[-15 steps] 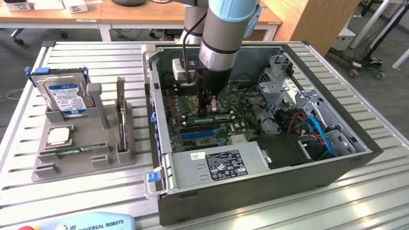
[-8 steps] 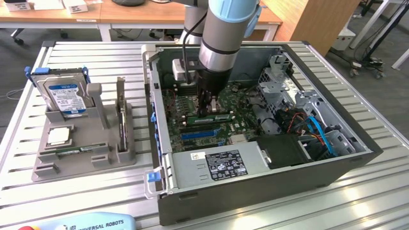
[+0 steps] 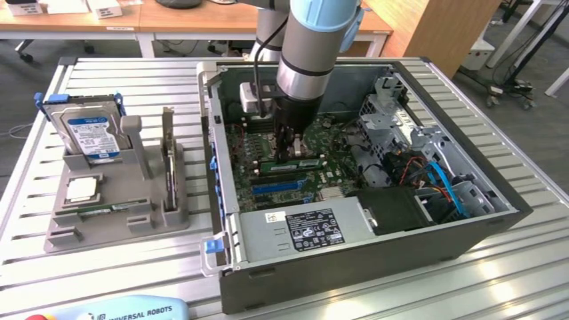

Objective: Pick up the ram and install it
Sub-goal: 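Press down the ram until it locks into place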

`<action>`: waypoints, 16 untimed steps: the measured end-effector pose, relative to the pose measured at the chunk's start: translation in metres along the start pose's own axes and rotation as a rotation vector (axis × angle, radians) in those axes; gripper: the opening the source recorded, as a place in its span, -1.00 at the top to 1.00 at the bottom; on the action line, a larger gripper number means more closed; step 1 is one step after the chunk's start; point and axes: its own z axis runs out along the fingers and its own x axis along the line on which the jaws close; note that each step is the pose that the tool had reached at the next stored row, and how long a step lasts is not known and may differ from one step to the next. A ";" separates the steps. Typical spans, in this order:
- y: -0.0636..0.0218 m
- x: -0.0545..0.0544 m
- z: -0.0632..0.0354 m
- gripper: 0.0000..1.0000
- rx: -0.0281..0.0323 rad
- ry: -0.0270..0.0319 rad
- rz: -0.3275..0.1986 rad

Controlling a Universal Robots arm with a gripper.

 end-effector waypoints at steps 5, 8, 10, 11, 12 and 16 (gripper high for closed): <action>0.0000 0.000 0.0006 0.80 -0.0001 0.0004 0.000; 0.0000 0.000 0.0010 0.80 -0.0001 0.0001 0.000; -0.0001 0.000 0.0014 0.80 0.0000 0.0002 0.000; 0.0000 0.000 0.0014 0.80 0.0000 0.0003 0.000; 0.0000 0.000 0.0014 0.80 -0.0001 0.0003 0.000; -0.0001 0.000 0.0015 0.80 -0.0001 0.0002 0.000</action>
